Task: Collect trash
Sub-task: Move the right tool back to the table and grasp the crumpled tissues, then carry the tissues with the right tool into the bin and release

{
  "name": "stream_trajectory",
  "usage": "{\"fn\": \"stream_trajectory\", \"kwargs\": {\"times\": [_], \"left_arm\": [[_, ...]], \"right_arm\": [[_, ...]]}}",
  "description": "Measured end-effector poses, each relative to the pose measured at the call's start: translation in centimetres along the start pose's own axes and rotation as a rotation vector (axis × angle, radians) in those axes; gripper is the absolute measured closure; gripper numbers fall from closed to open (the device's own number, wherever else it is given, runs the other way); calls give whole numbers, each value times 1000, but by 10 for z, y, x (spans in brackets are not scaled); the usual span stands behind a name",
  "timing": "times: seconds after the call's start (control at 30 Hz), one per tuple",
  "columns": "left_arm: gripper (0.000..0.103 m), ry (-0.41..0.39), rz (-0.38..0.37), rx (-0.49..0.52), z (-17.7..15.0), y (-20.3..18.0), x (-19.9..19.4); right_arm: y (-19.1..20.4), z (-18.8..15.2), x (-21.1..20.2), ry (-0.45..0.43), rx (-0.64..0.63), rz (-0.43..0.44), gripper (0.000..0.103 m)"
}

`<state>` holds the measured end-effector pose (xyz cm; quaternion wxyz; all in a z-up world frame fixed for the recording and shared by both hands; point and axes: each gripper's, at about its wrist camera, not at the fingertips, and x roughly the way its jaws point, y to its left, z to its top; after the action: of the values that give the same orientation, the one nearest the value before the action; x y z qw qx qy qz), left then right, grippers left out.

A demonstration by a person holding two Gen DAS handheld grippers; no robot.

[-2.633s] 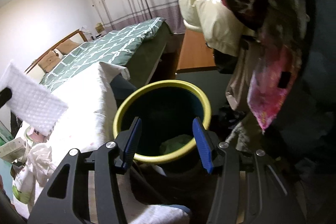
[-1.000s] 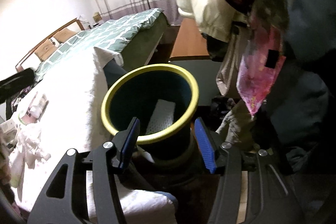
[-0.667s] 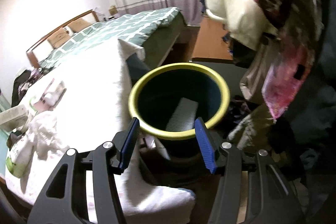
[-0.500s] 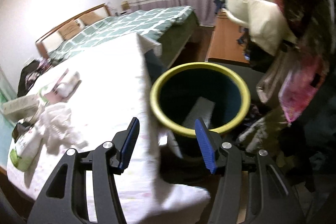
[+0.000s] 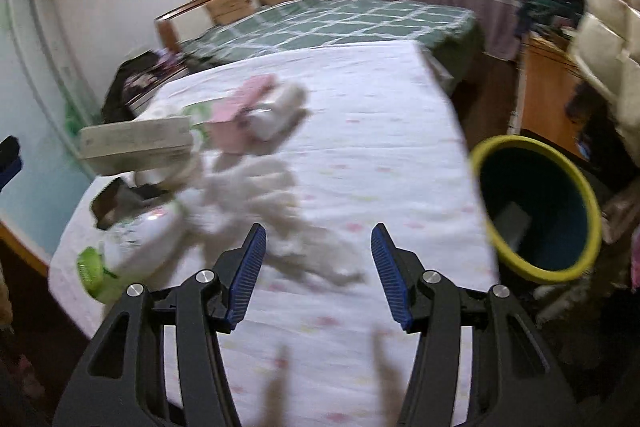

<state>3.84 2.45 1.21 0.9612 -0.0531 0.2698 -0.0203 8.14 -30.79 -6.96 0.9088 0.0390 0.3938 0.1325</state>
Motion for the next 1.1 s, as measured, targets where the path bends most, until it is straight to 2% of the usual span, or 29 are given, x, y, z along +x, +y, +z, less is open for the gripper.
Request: {"fn": "stream_trajectory", "kwargs": {"times": [0.13,0.5,0.57,0.6,0.67,0.7,0.77,1.1], "left_arm": [[5,10,3,6,-4,-1,2],[5,32,2,1,-8,-2,13],[5,36,0,-2,-9,-2,16],[5,37,0,-2,-9,-2,16],[5,40,-1,-2,-10,-1,19],[5,42,-2,-3,-11,-2,20],[5,45,-3,-2,-11,-2,21],[5,43,-4,6,-12,-8,21]], "right_arm": [[24,5,21,43,-31,57,50],[32,9,74,140,-56,15,51],[33,8,79,144,-69,-15,66],[32,7,79,140,-75,-27,69],[28,8,79,138,-67,-20,89],[26,8,79,140,-62,-15,92],[22,9,75,132,-53,-1,96],[1,24,32,33,-7,10,97]]}}
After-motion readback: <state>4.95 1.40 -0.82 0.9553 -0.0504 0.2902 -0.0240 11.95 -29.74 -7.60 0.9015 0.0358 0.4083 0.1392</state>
